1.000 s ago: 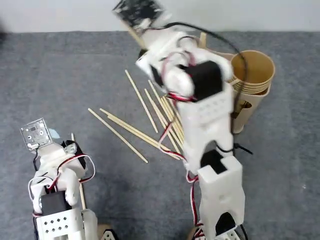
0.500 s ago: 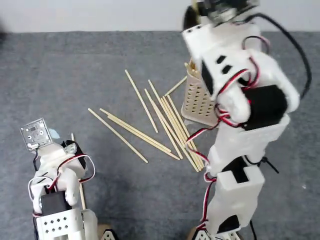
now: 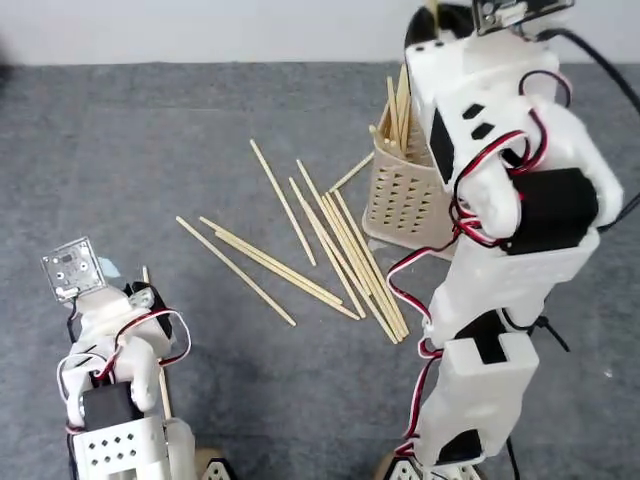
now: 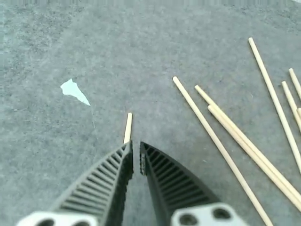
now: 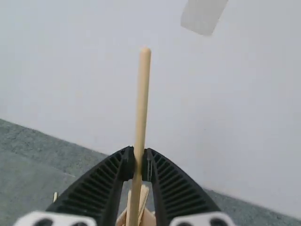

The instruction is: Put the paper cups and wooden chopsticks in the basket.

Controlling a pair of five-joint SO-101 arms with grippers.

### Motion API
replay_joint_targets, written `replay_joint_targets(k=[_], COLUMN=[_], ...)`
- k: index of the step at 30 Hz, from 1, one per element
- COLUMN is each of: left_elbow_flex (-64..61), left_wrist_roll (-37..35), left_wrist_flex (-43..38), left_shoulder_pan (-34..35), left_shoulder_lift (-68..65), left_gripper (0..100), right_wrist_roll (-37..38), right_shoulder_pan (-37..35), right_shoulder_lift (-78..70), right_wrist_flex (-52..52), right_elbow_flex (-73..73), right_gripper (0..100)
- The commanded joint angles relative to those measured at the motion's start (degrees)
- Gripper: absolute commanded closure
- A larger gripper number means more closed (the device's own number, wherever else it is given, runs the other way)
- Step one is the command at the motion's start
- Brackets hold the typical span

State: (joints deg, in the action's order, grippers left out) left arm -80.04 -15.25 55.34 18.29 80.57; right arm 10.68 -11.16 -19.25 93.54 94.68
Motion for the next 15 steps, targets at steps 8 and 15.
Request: replay_joint_targets(k=[8, 15], left_elbow_flex=[0.22, 0.22], left_wrist_roll=[0.0, 0.0], left_wrist_flex=[-1.14, -1.14], left_shoulder_pan=[0.18, 0.18], left_shoulder_lift=[0.7, 0.7], left_gripper=[97, 97], right_wrist_roll=[-0.97, -1.05], right_shoulder_pan=[0.75, 2.33], right_shoulder_lift=[-10.51, -18.95], right_wrist_flex=[-15.6, -17.01], right_elbow_flex=[1.58, 1.58], right_gripper=[99.0, 99.0])
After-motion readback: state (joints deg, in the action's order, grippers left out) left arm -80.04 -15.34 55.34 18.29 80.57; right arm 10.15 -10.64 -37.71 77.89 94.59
